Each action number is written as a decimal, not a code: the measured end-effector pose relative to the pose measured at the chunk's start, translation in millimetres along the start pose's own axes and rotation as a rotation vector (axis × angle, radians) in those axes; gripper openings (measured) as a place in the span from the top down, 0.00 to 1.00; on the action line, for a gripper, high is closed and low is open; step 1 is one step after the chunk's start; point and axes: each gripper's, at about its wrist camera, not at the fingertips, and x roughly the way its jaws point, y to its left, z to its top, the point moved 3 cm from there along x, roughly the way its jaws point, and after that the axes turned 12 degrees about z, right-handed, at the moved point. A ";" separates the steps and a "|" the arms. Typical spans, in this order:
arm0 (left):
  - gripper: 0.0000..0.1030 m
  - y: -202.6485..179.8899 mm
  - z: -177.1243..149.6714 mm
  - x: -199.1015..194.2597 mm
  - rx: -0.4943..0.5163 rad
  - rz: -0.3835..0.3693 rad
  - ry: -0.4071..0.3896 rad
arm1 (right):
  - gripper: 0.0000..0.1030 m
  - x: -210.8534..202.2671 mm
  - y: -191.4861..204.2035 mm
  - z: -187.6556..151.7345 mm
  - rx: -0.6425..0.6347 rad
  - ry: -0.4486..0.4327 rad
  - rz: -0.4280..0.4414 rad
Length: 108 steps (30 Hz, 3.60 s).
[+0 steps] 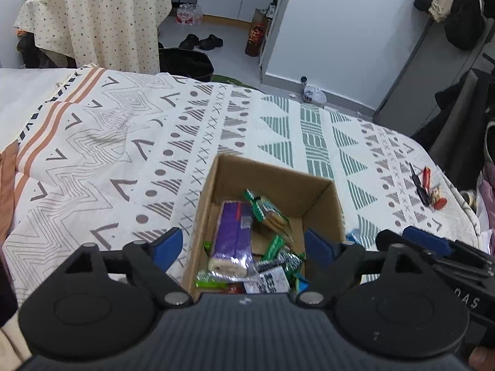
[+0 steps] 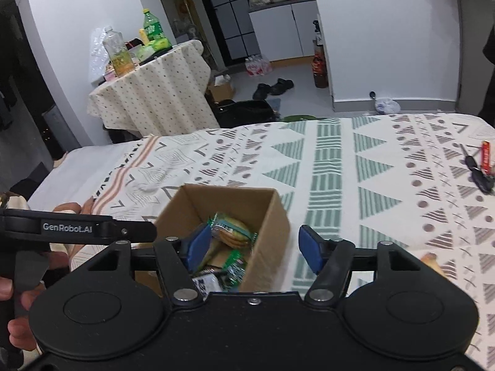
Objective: Organize snacks
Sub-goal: 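Carry both packets over the cardboard box and open both grippers to drop them, then grasp the small candy stick with the left gripper while the right grasps the orange-label bread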
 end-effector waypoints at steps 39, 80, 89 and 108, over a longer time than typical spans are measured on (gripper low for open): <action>0.00 -147.1 -54.8 -61.6 0.161 -0.037 -0.090 | 0.24 -115.9 -127.5 -33.2 0.161 0.017 -0.055; 0.52 -212.1 -74.0 81.9 0.250 0.056 0.094 | 0.57 -32.4 -198.4 -66.2 0.259 0.207 -0.012; 0.52 -205.6 -77.9 99.0 0.247 0.088 0.115 | 0.55 -20.8 -200.2 -60.5 0.213 0.169 -0.059; 0.65 -196.0 -90.2 97.2 0.177 0.038 0.182 | 0.71 -17.8 -188.2 -70.7 0.187 0.259 -0.064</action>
